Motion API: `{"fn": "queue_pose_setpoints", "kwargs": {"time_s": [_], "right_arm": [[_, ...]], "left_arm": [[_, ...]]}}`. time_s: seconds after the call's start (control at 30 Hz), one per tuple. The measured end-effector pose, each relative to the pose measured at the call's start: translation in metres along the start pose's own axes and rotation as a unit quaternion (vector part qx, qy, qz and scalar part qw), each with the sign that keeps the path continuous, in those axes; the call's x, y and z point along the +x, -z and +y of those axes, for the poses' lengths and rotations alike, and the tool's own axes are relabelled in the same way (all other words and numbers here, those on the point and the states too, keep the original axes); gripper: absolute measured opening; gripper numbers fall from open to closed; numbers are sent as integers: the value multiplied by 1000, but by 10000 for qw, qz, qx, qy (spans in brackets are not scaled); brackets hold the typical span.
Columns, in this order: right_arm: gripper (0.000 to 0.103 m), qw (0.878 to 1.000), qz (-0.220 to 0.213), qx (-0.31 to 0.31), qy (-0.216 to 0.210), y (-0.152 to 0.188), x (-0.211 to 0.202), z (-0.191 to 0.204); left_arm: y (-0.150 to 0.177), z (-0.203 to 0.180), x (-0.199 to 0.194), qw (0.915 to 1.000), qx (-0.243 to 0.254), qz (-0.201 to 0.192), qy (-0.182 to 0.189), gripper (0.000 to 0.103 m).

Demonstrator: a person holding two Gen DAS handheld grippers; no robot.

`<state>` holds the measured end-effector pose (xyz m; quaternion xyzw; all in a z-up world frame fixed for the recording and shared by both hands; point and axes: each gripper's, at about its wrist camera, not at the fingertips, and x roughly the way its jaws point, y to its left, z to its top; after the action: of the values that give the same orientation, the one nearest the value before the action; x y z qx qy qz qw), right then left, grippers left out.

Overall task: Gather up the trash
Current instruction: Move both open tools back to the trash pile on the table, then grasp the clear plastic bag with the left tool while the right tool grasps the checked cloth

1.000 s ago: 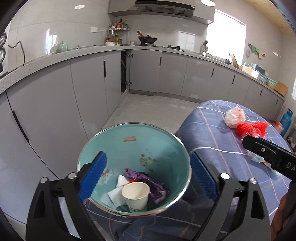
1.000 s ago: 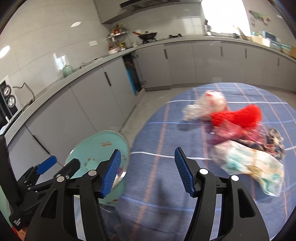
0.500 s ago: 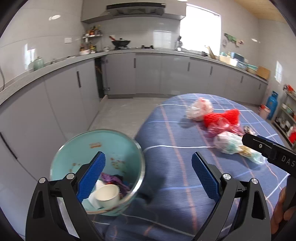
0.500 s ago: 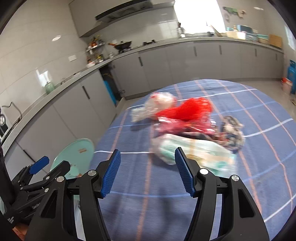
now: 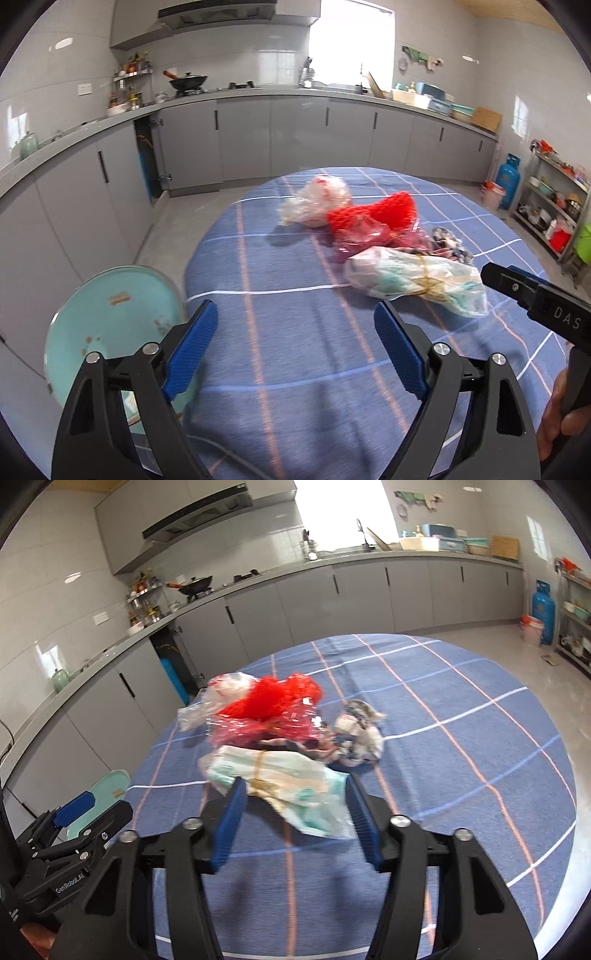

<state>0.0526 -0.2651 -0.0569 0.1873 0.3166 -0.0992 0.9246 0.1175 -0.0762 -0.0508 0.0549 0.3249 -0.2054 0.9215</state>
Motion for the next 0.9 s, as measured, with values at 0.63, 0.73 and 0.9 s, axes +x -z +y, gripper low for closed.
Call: {"fn": "queue_pose_setpoints", "kwargs": {"time_s": [0.63,0.73,0.9], "right_arm": [[36,9954,790,390,382,0,47,-49],[35,9953,949,169,85,3,48,-35],[36,9872,1376,-4,-811,14,50,-3]], "left_arm": [[-2,-28,39,9994,124,315,100,83],[-6,-19,37,9996,-41,281,37,88],[-12,-3,33,9994,-254,201,-126,88]]}}
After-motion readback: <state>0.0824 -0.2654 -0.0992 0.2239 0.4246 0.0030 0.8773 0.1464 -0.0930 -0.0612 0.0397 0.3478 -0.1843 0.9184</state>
